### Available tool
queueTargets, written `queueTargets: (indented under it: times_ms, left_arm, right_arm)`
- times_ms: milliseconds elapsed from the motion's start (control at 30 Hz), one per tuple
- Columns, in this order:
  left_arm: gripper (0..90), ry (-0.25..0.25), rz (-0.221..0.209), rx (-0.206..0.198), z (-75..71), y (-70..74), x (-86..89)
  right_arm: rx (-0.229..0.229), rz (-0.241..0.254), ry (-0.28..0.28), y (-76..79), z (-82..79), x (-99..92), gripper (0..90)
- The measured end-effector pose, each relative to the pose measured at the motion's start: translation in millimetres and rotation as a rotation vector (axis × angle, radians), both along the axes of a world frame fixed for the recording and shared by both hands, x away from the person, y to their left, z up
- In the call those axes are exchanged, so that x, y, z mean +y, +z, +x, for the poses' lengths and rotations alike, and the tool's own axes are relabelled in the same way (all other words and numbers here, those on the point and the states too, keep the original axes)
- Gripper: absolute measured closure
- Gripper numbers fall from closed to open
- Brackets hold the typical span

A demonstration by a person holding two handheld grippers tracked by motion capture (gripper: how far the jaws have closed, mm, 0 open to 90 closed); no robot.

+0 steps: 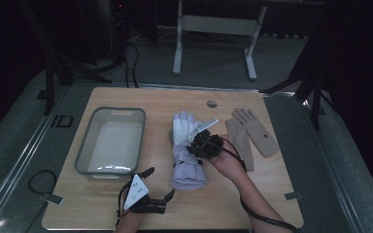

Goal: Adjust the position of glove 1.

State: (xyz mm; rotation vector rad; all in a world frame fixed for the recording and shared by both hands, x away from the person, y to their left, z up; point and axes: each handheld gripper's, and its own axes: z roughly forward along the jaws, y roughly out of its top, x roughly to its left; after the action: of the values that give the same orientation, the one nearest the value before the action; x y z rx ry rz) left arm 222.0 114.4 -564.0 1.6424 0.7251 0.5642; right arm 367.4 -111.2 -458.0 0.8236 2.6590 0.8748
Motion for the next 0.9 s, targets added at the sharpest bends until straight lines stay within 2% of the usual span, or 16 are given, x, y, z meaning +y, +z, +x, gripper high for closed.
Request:
queueTargets:
  times_ms: [167,200,233,267,467,667,900]
  left_arm:
    - [0.0,-0.005,0.001,0.004,0.5,-0.2,-0.3]
    - [0.0,-0.006,0.001,0.004,0.5,-0.2,-0.3]
    - [0.0,-0.007,0.002,0.006,0.7,-0.3,-0.3]
    - [0.0,-0.008,0.0,0.006,0.6,-0.3,-0.4]
    - [0.0,-0.007,0.007,0.006,0.7,-0.4,-1.1]
    - [0.0,-0.008,0.015,0.006,0.4,-0.5,-2.0]
    - [0.0,-0.007,0.009,0.008,0.6,-0.5,-1.4]
  right_arm:
    - [0.019,-0.022,-0.003,-11.6,3.2,3.6,79.8]
    - [0.019,-0.033,0.002,-15.9,4.4,4.4,79.8]
    - [0.037,-0.045,-0.007,-27.6,7.8,4.3,79.7]
    - [0.051,-0.036,-0.007,-31.3,8.3,3.5,79.6]
    - [0.036,-0.045,-0.013,-33.0,6.6,-2.6,79.6]
    - [0.041,-0.065,-0.017,-37.5,6.2,-7.9,79.6]
    - [0.038,-0.057,-0.021,-41.8,0.8,-20.4,79.4]
